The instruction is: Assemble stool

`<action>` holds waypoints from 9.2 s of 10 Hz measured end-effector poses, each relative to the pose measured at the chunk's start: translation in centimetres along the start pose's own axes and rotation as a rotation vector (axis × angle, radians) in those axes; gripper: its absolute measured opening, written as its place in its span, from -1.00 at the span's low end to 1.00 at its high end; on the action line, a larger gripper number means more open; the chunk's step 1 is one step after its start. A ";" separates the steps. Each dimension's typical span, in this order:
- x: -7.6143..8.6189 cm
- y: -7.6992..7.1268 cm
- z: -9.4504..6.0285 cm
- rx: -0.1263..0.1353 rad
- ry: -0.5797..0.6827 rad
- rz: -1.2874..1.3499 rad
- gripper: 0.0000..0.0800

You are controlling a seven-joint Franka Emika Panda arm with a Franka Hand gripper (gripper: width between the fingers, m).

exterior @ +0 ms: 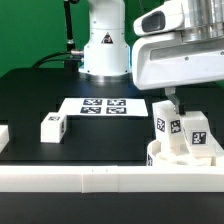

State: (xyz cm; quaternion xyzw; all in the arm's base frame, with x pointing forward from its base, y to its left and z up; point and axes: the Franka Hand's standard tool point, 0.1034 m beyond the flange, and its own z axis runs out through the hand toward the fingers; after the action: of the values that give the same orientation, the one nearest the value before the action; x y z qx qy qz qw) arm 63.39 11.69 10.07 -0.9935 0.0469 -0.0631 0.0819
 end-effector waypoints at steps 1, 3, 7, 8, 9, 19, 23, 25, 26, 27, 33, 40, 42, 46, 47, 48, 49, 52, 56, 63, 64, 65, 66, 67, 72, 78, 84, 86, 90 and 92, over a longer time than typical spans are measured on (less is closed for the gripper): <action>-0.1 -0.3 0.0 -0.026 -0.007 -0.133 0.62; 0.2 -0.6 -0.3 -0.052 -0.032 -0.352 0.62; 0.7 0.1 -0.3 -0.082 -0.026 -0.757 0.62; 0.5 0.1 0.1 -0.093 -0.048 -0.897 0.62; 0.3 0.4 0.5 -0.101 -0.081 -1.045 0.62; -0.7 1.2 2.1 -0.126 -0.163 -1.444 0.34; -0.7 1.2 2.1 -0.132 -0.149 -1.290 -0.15; -0.8 1.1 2.1 -0.145 -0.126 -0.987 -0.15; -0.9 0.9 2.2 -0.149 -0.116 -0.847 -0.15; -1.0 0.7 2.3 -0.145 -0.106 -0.659 -0.15; -1.2 0.3 2.5 -0.142 -0.051 0.109 -0.15; -1.3 0.1 2.5 -0.087 -0.013 0.949 -0.15; -1.2 -0.1 2.6 -0.056 -0.018 1.272 -0.15; -1.1 -0.5 2.7 -0.026 -0.032 1.730 -0.15; -1.0 -0.4 2.7 -0.020 -0.037 1.765 -0.15; -0.9 -0.3 2.6 -0.011 -0.046 1.876 -0.15; -0.9 -0.3 2.6 -0.010 -0.047 1.903 -0.15; -0.9 -0.2 2.4 -0.006 -0.046 1.857 0.32; -0.9 3.9 -1.8 0.028 -0.029 1.667 0.61; -1.9 6.1 -1.7 0.021 -0.021 1.491 0.62; -2.9 9.1 -1.8 0.008 -0.019 1.424 0.62; -3.3 11.6 -1.9 -0.006 -0.013 1.387 0.62; -3.4 13.4 -1.8 -0.014 -0.003 1.347 0.62; -3.6 14.6 -1.7 -0.022 0.006 1.323 0.62; -3.6 14.2 -1.3 -0.081 -0.034 0.820 0.62; -3.4 17.0 -1.4 -0.086 -0.076 0.166 0.62; -5.8 24.3 -1.4 -0.109 -0.115 0.016 0.62; -7.2 23.8 -1.1 -0.089 -0.264 0.054 0.62; -8.2 25.9 0.1 -0.087 -0.633 0.058 0.62; -9.2 26.0 1.0 -0.080 -0.807 0.081 0.62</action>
Offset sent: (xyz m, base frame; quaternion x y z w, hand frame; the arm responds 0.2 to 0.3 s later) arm 0.0076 -0.0021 0.0059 -0.0255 0.0356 -0.2891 0.9563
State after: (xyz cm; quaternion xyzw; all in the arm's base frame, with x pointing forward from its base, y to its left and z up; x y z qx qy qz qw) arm 52.31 -12.75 3.66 -0.9383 0.0525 0.3369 0.0574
